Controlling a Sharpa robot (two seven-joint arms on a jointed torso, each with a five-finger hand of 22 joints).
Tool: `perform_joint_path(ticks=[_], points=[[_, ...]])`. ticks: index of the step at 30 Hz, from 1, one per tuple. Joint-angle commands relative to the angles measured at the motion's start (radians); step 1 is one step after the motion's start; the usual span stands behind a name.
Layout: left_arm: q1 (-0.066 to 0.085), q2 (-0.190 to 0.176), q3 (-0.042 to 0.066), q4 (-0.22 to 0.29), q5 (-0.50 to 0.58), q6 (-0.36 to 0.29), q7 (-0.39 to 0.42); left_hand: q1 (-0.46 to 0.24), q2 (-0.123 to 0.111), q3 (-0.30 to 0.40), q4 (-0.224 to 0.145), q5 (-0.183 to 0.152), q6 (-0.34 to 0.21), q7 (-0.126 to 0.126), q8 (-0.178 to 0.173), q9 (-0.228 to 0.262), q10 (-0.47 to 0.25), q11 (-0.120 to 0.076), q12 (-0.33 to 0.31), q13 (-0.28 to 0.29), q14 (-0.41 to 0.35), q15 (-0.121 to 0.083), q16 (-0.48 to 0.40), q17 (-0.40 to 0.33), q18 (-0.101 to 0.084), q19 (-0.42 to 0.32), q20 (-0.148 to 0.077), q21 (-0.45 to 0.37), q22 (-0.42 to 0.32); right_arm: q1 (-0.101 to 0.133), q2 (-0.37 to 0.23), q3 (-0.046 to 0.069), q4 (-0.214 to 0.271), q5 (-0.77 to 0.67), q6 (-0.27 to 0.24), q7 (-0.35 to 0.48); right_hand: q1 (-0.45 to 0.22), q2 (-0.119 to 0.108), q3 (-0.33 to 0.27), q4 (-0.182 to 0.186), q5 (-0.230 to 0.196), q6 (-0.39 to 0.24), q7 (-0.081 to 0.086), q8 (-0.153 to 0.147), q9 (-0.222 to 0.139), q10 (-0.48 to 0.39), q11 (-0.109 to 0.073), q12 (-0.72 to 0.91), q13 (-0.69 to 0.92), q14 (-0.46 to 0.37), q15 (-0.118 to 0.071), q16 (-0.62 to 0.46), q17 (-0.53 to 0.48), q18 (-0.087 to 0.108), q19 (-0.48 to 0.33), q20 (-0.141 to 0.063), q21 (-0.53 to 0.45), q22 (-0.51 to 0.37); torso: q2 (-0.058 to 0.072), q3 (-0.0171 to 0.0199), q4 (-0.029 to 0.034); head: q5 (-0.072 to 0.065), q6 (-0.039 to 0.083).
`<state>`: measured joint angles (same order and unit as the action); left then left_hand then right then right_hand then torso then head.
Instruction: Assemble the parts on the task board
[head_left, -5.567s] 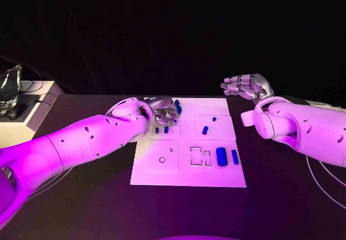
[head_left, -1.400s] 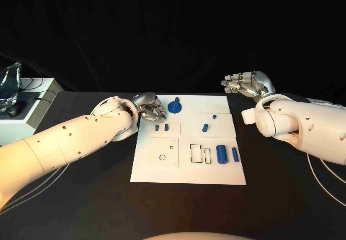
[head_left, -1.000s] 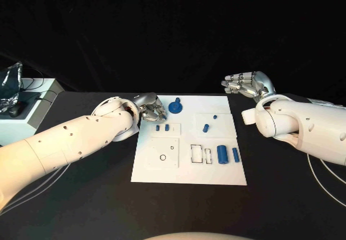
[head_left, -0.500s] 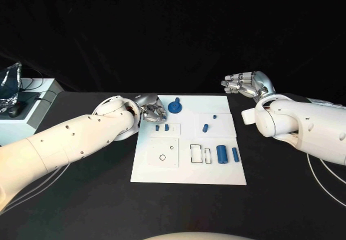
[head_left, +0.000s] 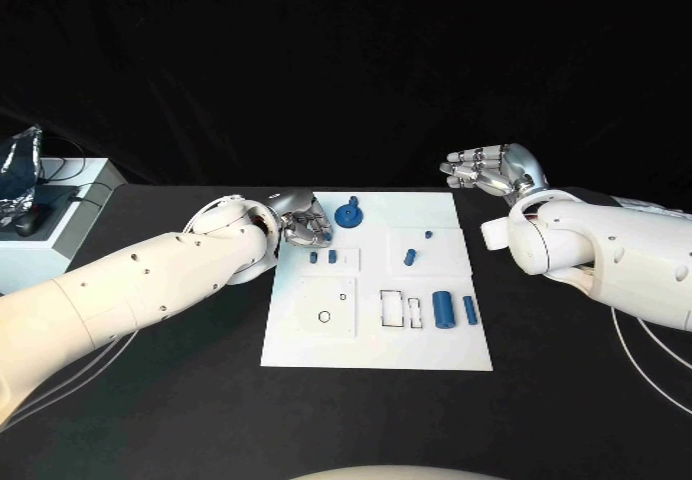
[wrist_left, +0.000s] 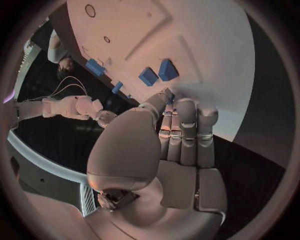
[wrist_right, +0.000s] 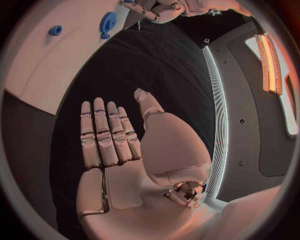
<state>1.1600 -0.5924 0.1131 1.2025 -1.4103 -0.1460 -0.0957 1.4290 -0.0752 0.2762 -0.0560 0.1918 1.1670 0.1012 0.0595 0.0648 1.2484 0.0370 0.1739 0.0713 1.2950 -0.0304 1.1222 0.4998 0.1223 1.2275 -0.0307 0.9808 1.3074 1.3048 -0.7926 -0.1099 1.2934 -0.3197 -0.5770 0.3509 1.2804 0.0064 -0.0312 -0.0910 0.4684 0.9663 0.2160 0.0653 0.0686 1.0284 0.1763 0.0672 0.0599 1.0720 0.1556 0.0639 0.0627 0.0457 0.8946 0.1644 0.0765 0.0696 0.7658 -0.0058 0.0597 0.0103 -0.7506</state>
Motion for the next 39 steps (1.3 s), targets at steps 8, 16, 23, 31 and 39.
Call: perform_joint_path(ticks=[8,16,23,31,39], points=[[-0.005,-0.004,-0.004,-0.003,0.002,0.012,-0.004,0.01,0.002,-0.008,0.001,-0.004,-0.034,-0.003,0.002,-0.001,-0.023,0.003,0.021,-0.001,-0.004,-0.002,0.004,-0.001,0.001,-0.003,-0.002,-0.007,0.016,-0.001,0.0,0.0,0.0,-0.003,0.016,0.008,-0.008,0.003,0.002,0.003,0.005,-0.002,-0.004,-0.003,0.0,-0.002,-0.005,-0.002,-0.002,-0.004,-0.002,-0.003,-0.002,0.001,0.009,0.0,-0.003,0.0,0.001,-0.0006,-0.0007,0.002,0.001],[-0.005,-0.01,-0.004,0.002,0.003,0.011,-0.013,0.009,-0.019,-0.003,0.007,-0.004,-0.134,-0.005,0.001,-0.003,-0.04,0.008,0.033,0.0,-0.007,0.001,0.004,-0.001,0.007,-0.006,0.004,-0.013,0.014,-0.001,-0.001,0.0,-0.001,-0.003,0.017,0.006,-0.009,0.001,0.0,0.002,0.003,-0.005,-0.002,-0.004,0.0,-0.005,-0.003,-0.002,-0.001,-0.009,0.0,-0.003,-0.002,0.0,0.006,0.001,-0.003,-0.001,0.0,-0.0013,-0.0003,0.001,-0.002],[-0.005,-0.016,-0.003,0.009,0.012,0.004,-0.015,-0.005,-0.046,-0.05,0.037,-0.003,-0.304,-0.022,-0.003,-0.008,-0.08,0.02,0.051,0.0,-0.013,0.011,0.003,-0.003,0.014,-0.014,0.014,-0.031,0.005,-0.002,-0.002,0.0,-0.001,-0.004,0.017,0.005,-0.008,0.001,-0.001,0.001,0.004,-0.006,-0.002,-0.004,0.0,-0.006,-0.003,-0.002,-0.001,-0.009,0.0,-0.003,-0.002,0.0,0.005,0.002,-0.003,-0.001,0.0,-0.001,0.0,0.0,-0.001],[-0.005,-0.021,-0.003,0.005,0.014,-0.008,-0.024,0.03,-0.042,-0.07,0.063,-0.002,-0.34,-0.012,-0.004,-0.009,-0.105,0.023,0.085,-0.002,-0.016,0.013,0.005,-0.008,0.021,-0.015,0.021,-0.04,0.001,-0.002,-0.003,0.0,-0.001,-0.018,0.02,-0.001,-0.004,0.001,0.0,-0.003,0.003,-0.007,-0.001,-0.004,0.0,-0.008,-0.002,-0.002,-0.002,-0.011,0.0,-0.004,-0.002,0.0,0.003,0.002,-0.003,-0.001,0.0,-0.0008,-0.0004,0.0,0.003],[-0.006,-0.041,0.008,0.005,0.047,-0.084,0.001,0.054,-0.038,0.002,0.044,0.001,-0.191,0.013,0.003,-0.003,-0.104,0.024,0.095,-0.004,-0.036,0.014,-0.009,-0.015,0.032,-0.052,0.022,-0.093,-0.019,-0.005,-0.009,0.0,0.002,-0.348,0.142,-0.075,0.087,0.011,0.075,-0.079,-0.063,0.04,-0.027,-0.001,0.002,0.048,-0.031,0.008,-0.002,0.107,-0.046,0.021,0.009,0.022,0.079,-0.031,0.038,0.014,-0.001,-0.0002,-0.0021,-0.005,0.012]])
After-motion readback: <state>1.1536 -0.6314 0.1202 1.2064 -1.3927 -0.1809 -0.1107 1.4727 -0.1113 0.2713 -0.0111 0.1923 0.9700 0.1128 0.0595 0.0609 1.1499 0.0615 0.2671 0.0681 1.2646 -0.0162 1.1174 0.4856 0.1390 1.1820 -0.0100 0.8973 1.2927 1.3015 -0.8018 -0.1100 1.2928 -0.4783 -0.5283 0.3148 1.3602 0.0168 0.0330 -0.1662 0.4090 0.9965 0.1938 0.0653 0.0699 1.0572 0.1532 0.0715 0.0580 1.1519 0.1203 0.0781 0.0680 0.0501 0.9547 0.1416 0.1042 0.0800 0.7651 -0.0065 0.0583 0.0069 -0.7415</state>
